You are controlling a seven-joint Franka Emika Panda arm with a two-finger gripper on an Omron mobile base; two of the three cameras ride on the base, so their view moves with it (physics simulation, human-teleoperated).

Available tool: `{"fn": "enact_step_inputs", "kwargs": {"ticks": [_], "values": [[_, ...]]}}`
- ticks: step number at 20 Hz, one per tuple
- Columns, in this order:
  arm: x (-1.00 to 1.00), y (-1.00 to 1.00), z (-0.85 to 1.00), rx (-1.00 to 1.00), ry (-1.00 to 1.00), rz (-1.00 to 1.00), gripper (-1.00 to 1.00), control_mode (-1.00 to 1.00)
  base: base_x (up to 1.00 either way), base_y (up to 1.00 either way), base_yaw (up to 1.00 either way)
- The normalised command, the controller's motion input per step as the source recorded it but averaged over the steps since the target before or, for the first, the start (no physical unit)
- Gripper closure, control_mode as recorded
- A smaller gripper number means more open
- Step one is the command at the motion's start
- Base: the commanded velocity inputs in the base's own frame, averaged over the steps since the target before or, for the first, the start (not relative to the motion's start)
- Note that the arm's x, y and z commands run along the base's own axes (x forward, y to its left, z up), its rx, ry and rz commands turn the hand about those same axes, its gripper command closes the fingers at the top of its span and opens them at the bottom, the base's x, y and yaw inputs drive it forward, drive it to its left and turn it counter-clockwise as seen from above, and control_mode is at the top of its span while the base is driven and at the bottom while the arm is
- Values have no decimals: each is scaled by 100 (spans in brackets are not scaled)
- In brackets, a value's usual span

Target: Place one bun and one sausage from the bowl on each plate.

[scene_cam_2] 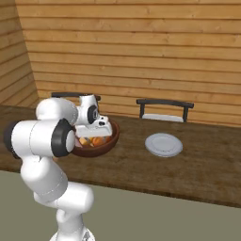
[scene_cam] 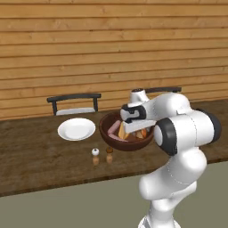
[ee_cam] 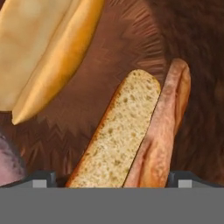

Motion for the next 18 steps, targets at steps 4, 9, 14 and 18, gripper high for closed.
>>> {"fn": "enact_step_inputs", "kwargs": {"ticks": [4, 9, 14, 18], "values": [[0, -11, -47, 0, 0, 0, -100, -100, 0, 0, 0], [0, -3, -27, 0, 0, 0, -100, -100, 0, 0, 0], [0, 0, -30, 0, 8, 0, 100, -100, 0, 0, 0], [0, -1, -5, 0, 10, 0, 100, -100, 0, 0, 0]]}}
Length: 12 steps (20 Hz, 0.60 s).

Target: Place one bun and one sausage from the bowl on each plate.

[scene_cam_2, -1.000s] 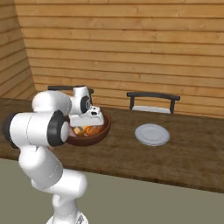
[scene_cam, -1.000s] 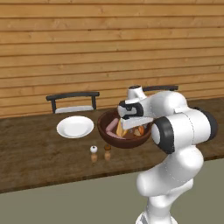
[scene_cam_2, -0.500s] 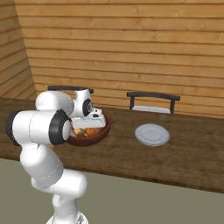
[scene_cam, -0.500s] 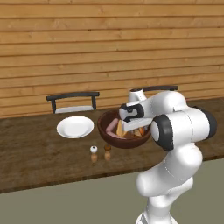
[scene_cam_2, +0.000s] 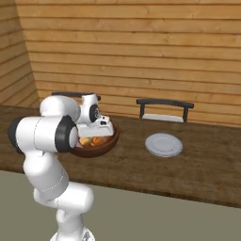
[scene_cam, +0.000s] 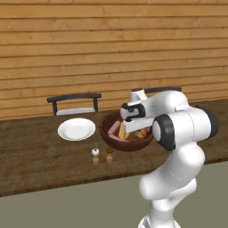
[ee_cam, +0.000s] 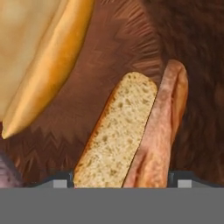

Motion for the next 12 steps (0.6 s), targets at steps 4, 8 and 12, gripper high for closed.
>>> {"fn": "enact_step_inputs", "kwargs": {"ticks": [4, 8, 12], "values": [[0, -31, 46, 0, 3, 0, 100, -100, 0, 0, 0], [-1, -31, 46, 0, 0, 0, 100, -100, 0, 0, 0], [-3, -32, 58, 4, -5, 0, 100, -100, 0, 0, 0]]}}
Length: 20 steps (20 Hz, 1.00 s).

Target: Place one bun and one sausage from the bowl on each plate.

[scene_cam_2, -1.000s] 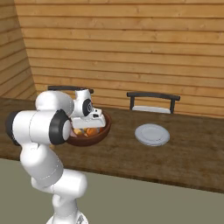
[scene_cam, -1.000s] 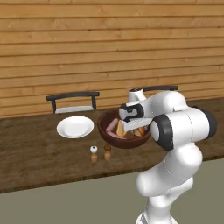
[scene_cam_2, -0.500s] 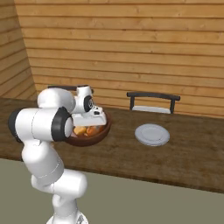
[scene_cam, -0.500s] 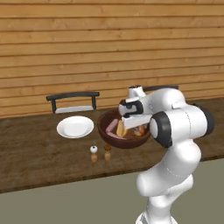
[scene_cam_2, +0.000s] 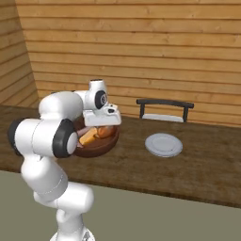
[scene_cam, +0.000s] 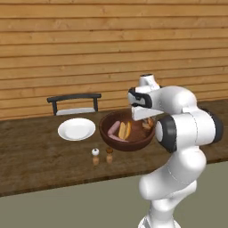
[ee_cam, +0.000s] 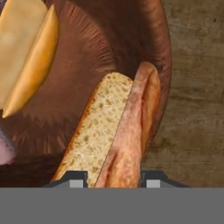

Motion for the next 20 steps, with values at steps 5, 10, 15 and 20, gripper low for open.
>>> {"fn": "enact_step_inputs", "kwargs": {"ticks": [5, 10, 15, 20], "values": [[0, -36, 64, 8, -19, 0, 100, -100, 0, 0, 0], [0, -76, 61, 8, -13, 0, 100, -100, 0, 0, 0], [0, -100, 47, 12, -11, 0, 100, -100, 0, 0, 0], [28, -100, 5, 7, -1, 0, 100, -100, 0, 0, 0]]}}
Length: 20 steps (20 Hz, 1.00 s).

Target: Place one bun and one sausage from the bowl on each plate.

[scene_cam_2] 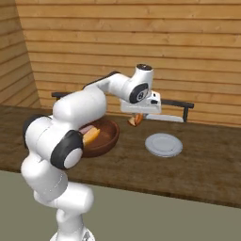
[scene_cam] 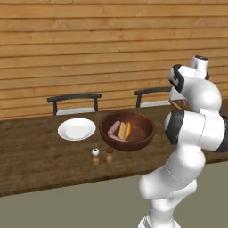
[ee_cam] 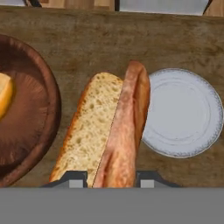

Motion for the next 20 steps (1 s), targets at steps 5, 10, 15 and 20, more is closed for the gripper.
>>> {"fn": "enact_step_inputs", "kwargs": {"ticks": [5, 10, 15, 20], "values": [[44, -100, -47, 0, 5, 0, 100, -100, 0, 0, 0], [45, -91, -68, 0, 9, 0, 100, -100, 0, 0, 0], [12, -68, -54, 3, 1, 0, 100, -100, 0, 0, 0], [0, -11, -55, 4, -5, 0, 100, -100, 0, 0, 0]]}}
